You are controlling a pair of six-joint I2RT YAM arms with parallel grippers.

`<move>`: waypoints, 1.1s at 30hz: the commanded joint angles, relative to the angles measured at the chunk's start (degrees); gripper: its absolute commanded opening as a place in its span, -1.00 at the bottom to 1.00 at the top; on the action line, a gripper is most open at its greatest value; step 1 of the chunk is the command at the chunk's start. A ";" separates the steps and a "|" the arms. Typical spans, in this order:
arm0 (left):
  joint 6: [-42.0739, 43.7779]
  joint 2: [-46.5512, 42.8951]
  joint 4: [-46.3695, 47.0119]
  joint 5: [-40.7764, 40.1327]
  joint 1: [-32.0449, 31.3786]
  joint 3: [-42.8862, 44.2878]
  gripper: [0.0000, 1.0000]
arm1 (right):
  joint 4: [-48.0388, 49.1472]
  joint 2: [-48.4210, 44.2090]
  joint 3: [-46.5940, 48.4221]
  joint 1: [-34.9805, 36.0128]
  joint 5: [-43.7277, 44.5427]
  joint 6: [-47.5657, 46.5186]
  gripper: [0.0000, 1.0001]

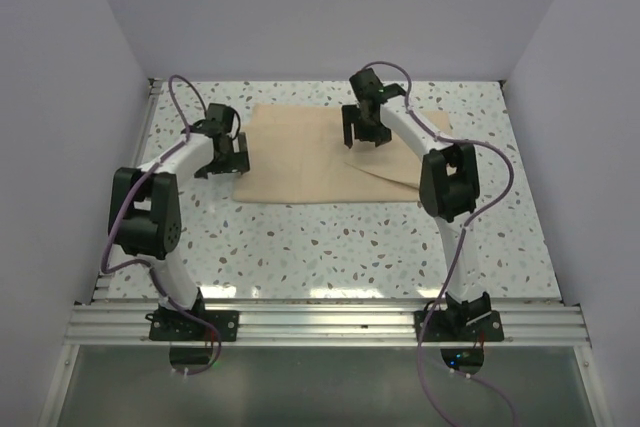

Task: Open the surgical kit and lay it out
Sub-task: Open the surgical kit at the center of the board.

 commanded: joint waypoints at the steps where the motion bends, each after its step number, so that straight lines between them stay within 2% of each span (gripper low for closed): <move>1: 0.83 -4.16 1.28 0.11 -0.34 -1.58 0.99 | -3.87 3.14 7.10 0.44 -2.17 -2.40 0.53; 15: 0.65 -4.96 3.92 0.38 -0.25 -6.59 0.99 | -6.25 9.03 7.12 5.10 0.11 -2.49 0.49; 19: 0.83 -4.78 4.27 0.29 -0.17 -6.77 0.99 | -8.45 11.50 8.52 5.19 2.66 -2.22 0.37; 21: 1.00 -4.78 4.53 0.03 -0.25 -6.94 0.99 | -8.80 11.86 8.61 5.19 3.89 -2.22 0.25; 24: 1.09 -4.52 4.89 0.03 -0.17 -7.47 0.99 | -9.06 12.21 8.87 5.01 5.03 -2.40 -0.21; 27: 0.91 -3.99 5.15 0.29 -0.17 -7.65 0.99 | -9.15 12.04 8.44 4.93 5.30 -2.31 -0.57; 29: 0.83 -3.73 5.24 0.47 -0.17 -7.56 0.99 | -9.41 11.95 8.17 5.01 5.65 -2.31 -0.66; 33: 0.91 -2.67 5.33 0.99 -0.25 -6.86 0.99 | -10.64 10.98 8.17 4.75 7.14 -2.31 -0.95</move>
